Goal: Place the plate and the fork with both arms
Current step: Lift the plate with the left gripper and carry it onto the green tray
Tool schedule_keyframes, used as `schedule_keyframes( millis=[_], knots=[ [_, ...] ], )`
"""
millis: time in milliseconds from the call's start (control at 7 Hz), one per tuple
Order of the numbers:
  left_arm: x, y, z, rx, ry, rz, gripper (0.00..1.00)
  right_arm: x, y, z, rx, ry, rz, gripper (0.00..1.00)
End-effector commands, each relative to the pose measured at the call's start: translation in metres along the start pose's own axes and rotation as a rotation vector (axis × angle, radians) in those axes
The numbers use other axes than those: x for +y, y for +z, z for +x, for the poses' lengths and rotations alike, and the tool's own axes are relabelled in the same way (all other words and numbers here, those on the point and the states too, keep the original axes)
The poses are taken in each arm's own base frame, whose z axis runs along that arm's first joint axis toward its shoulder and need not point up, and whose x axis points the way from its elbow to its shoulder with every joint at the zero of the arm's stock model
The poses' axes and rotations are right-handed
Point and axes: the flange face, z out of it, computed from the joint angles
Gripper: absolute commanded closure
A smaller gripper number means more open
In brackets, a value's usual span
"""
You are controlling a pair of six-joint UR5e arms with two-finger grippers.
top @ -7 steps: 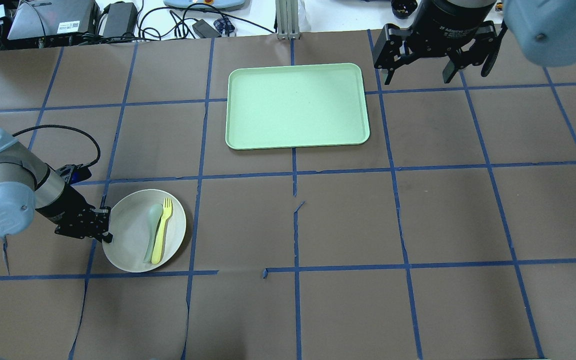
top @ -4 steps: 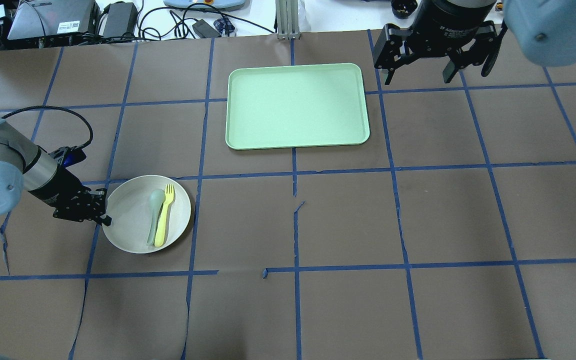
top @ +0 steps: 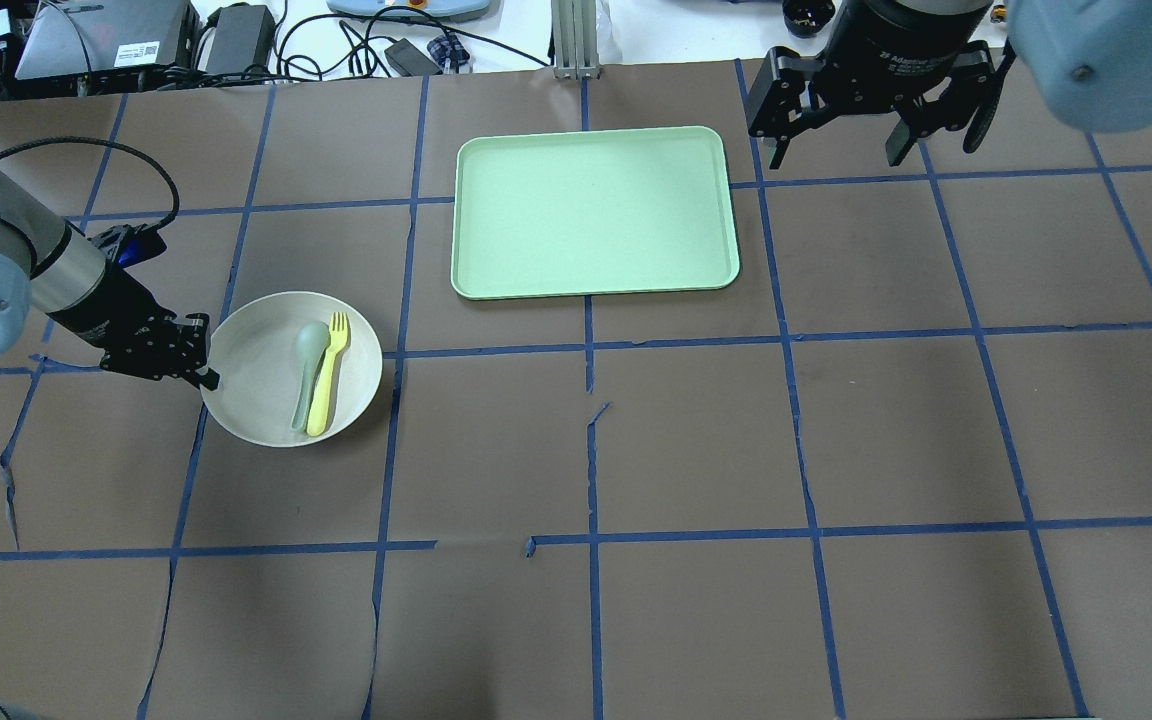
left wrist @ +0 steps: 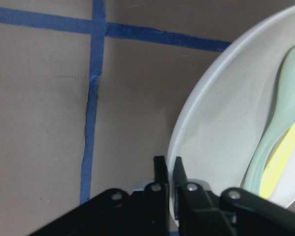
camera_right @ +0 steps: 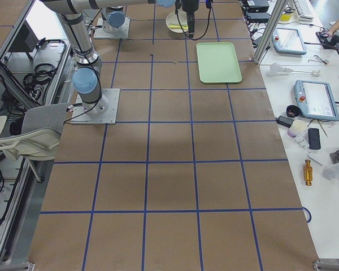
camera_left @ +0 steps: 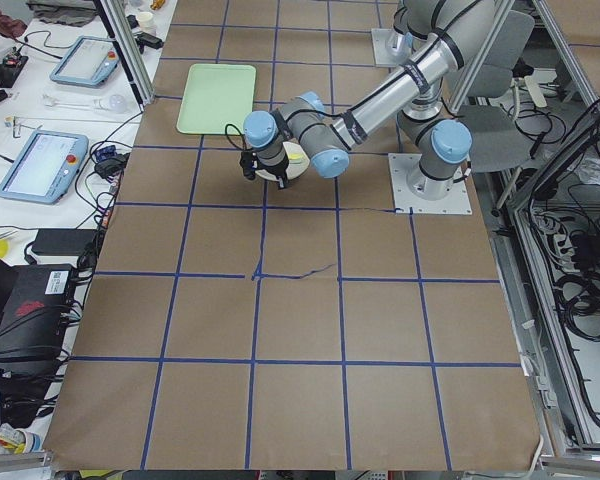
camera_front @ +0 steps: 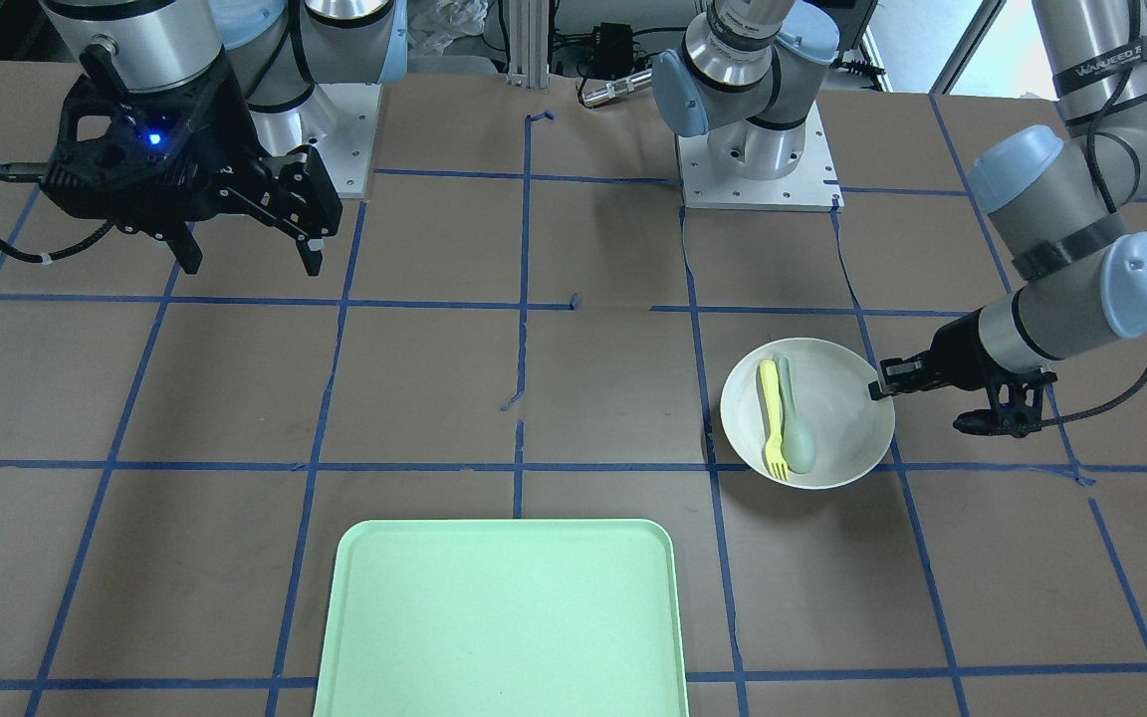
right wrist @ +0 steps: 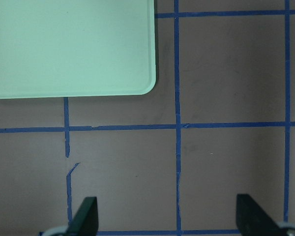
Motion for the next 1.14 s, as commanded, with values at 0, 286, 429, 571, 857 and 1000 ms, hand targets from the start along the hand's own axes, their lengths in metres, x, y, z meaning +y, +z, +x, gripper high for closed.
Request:
schedule_keyframes(
  millis=[0, 286, 429, 571, 857, 1000],
  knots=[
    [-0.033, -0.028, 0.024, 0.034, -0.006, 0.050, 1.00, 0.000, 0.000, 0.000, 0.001, 0.000, 0.000, 0.00],
    [-0.078, -0.042, 0.067, 0.014, 0.003, 0.074, 1.00, 0.000, 0.000, 0.000, 0.001, -0.002, 0.000, 0.00],
    [-0.098, -0.038, 0.099, 0.005, -0.002, 0.078, 1.00, 0.001, 0.000, 0.000, 0.001, 0.000, 0.000, 0.00],
    [-0.120, -0.039, 0.129, 0.020, -0.018, 0.096, 1.00, 0.000, -0.001, 0.001, 0.001, 0.000, 0.002, 0.00],
    [-0.151, -0.021, 0.222, 0.054, -0.023, 0.105, 1.00, 0.000, 0.000, 0.001, 0.001, 0.000, 0.000, 0.00],
    [-0.162, -0.015, 0.253, 0.071, 0.009, 0.104, 1.00, 0.000, -0.001, 0.001, 0.001, 0.000, 0.002, 0.00]
  ],
)
